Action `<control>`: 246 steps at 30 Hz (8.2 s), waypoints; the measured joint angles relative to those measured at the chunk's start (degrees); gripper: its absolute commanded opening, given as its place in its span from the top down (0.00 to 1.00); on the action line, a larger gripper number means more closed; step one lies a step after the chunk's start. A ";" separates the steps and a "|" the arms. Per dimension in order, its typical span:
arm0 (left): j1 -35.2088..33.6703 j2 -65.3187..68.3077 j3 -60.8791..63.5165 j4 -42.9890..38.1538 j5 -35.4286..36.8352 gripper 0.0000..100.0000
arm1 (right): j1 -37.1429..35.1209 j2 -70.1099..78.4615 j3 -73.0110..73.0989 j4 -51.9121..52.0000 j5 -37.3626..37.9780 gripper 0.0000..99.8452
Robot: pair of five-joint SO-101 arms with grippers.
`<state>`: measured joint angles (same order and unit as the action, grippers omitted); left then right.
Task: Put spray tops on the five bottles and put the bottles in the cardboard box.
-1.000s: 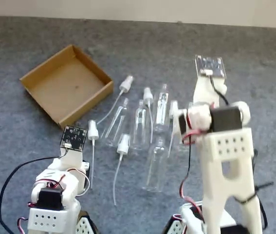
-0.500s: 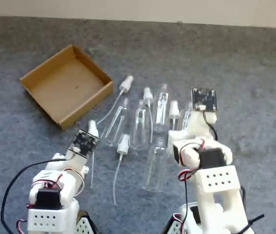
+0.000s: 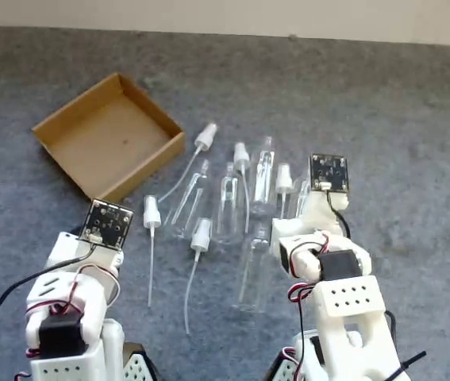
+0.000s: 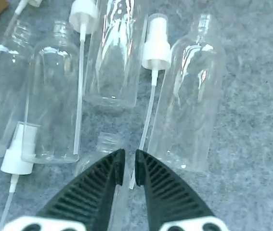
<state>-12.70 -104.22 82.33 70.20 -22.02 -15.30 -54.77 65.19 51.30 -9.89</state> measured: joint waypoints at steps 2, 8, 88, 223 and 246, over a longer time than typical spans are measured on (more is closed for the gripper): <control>0.00 -0.09 -2.20 0.00 0.00 0.99 | 0.00 0.00 0.00 0.00 0.00 0.97; 1.67 13.19 -12.13 0.00 -0.18 0.99 | 0.00 -0.35 1.85 0.00 0.00 0.97; 23.21 144.88 -108.84 10.81 13.45 0.72 | 22.15 -0.35 6.42 -13.10 0.00 0.97; 30.33 15.82 -14.24 -18.20 19.25 0.88 | 7.12 44.04 -43.25 12.13 9.76 0.97; 30.42 0.18 3.34 -26.64 26.20 0.88 | 3.78 81.23 -78.59 23.47 9.76 0.87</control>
<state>17.71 -104.04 85.67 43.56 4.18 -11.52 26.46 -13.41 74.77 -0.13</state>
